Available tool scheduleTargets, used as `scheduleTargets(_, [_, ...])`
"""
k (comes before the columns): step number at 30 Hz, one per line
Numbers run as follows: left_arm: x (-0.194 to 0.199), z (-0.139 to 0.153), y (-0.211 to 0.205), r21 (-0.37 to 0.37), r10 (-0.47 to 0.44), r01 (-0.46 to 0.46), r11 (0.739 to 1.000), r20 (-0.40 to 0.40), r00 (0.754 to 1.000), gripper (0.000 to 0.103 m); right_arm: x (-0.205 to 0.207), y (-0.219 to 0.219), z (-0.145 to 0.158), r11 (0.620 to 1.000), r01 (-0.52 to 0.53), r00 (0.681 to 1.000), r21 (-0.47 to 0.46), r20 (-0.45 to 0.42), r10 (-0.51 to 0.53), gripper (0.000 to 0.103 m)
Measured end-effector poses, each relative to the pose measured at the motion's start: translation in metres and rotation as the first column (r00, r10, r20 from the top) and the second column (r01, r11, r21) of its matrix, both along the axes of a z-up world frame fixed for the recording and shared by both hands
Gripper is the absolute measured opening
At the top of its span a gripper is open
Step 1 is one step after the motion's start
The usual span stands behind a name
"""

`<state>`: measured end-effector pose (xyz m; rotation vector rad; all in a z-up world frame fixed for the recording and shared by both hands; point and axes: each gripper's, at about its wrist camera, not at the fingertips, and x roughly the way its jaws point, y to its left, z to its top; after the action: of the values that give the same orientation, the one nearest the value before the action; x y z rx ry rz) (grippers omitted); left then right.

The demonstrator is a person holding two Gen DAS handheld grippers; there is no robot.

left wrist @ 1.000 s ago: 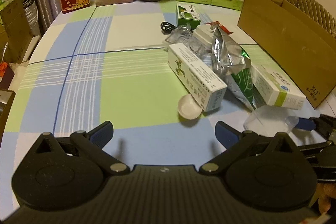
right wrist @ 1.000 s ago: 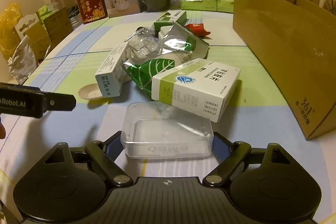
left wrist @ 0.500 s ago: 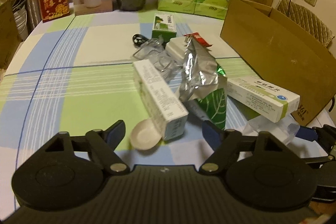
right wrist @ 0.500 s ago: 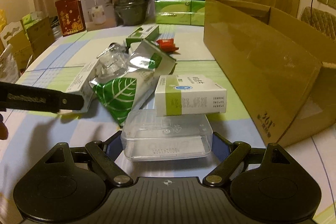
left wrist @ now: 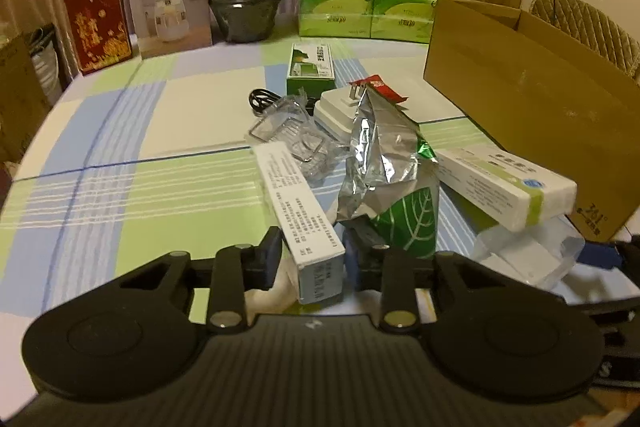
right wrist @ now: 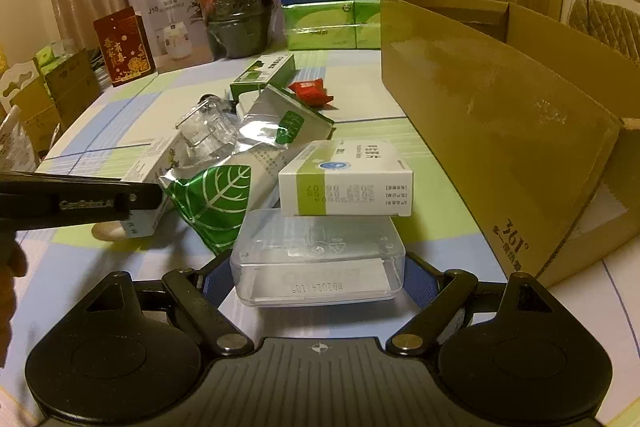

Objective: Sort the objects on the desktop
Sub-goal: 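Lift the white box with the left tool and carry it toward the cardboard box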

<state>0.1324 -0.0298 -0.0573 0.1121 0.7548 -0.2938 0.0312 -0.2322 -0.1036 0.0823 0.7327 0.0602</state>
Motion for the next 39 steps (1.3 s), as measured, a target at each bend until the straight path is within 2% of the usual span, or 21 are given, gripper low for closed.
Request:
scheduleTargets(2, [-0.013,0.008,0.003,0.001,-0.001,0.001,1.000,-0.001,1.000,0.022,-0.005,0.000,0.005,1.000,-0.013,1.000,-0.005,-0.004,0.013,0.083])
scheduleTargets(5, [-0.037,0.014,0.004,-0.018,-0.004,0.004,1.000,-0.038,0.999,0.022,-0.017,-0.002,0.010,0.999,-0.033,0.999,-0.012,-0.028,0.033,0.083])
scheduleTargets(9, [-0.069,0.013,0.001,-0.025,-0.026,0.024,0.999,-0.076,0.997,0.022,-0.031,-0.010,0.011,1.000,-0.026,0.998,0.000,-0.055,0.026,0.083])
scheduleTargets(12, [-0.079,0.007,-0.002,-0.010,-0.042,0.041,0.999,-0.086,0.995,0.023,-0.033,-0.008,0.011,0.999,-0.041,0.998,-0.008,-0.057,0.041,0.084])
scheduleTargets(14, [-0.077,0.003,-0.003,0.003,-0.037,0.037,0.999,-0.087,0.996,0.033,-0.031,-0.005,0.007,0.999,-0.050,0.996,-0.009,-0.068,0.049,0.084])
scheduleTargets(16, [-0.072,0.000,-0.003,0.012,-0.028,0.029,1.000,-0.079,0.996,0.035,-0.029,-0.002,0.003,0.998,-0.067,0.995,-0.014,-0.079,0.065,0.084])
scheduleTargets(23, [-0.051,-0.013,-0.002,-0.014,-0.015,0.013,1.000,-0.109,0.994,0.034,-0.019,-0.006,-0.016,0.998,-0.051,0.990,-0.024,-0.134,0.048,0.084])
scheduleTargets(30, [-0.041,-0.015,-0.006,-0.002,-0.012,0.012,1.000,-0.110,0.994,0.034,-0.012,-0.009,-0.018,0.999,-0.029,0.991,-0.018,-0.127,0.026,0.084])
scheduleTargets(39, [-0.037,-0.019,-0.004,-0.006,-0.002,0.001,1.000,-0.128,0.992,0.034,-0.007,-0.008,-0.017,1.000,-0.022,0.992,0.006,-0.124,0.023,0.092])
